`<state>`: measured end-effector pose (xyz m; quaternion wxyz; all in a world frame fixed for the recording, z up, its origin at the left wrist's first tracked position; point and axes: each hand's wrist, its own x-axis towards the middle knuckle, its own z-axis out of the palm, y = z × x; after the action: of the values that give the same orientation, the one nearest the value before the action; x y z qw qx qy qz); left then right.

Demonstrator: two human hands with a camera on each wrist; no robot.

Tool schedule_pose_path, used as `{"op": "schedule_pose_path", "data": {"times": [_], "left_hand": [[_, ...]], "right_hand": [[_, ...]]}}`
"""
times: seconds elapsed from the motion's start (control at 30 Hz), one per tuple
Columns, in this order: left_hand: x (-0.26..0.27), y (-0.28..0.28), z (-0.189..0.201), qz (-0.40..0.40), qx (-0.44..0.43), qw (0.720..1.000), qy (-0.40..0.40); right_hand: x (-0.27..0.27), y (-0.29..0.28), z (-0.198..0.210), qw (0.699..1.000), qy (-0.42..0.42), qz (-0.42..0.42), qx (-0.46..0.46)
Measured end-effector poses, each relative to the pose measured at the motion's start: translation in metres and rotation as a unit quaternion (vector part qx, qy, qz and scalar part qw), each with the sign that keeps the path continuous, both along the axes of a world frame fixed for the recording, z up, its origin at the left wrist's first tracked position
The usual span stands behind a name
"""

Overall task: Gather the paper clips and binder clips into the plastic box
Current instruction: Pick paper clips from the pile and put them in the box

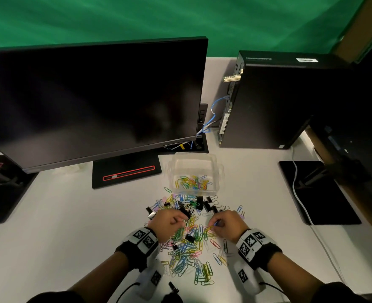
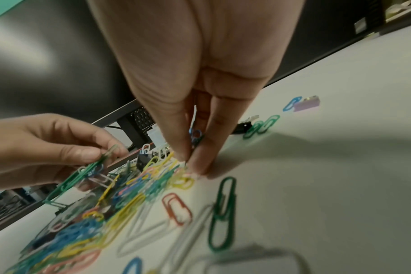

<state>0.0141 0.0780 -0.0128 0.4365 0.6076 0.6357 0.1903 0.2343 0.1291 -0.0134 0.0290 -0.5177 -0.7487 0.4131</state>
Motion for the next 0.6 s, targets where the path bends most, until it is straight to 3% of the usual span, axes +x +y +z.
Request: {"op": "schedule_pose_path", "data": {"times": [0.2,0.33,0.6], "left_hand": [[-0.005,0.017,0.009,0.082,-0.061,0.984,-0.148],[-0.001,0.034,0.019,0.148,-0.093,0.949,-0.261],[0.006,0.073,0.033,0.245,-0.080,0.905,-0.340]], "right_hand": [[-0.003,0.018,0.016,0.999,0.018,-0.029,-0.006],[-0.012,0.042,0.030,0.995,0.055,-0.081,0.017],[-0.033,0.087,0.032,0.976,0.122,-0.178,0.027]]}}
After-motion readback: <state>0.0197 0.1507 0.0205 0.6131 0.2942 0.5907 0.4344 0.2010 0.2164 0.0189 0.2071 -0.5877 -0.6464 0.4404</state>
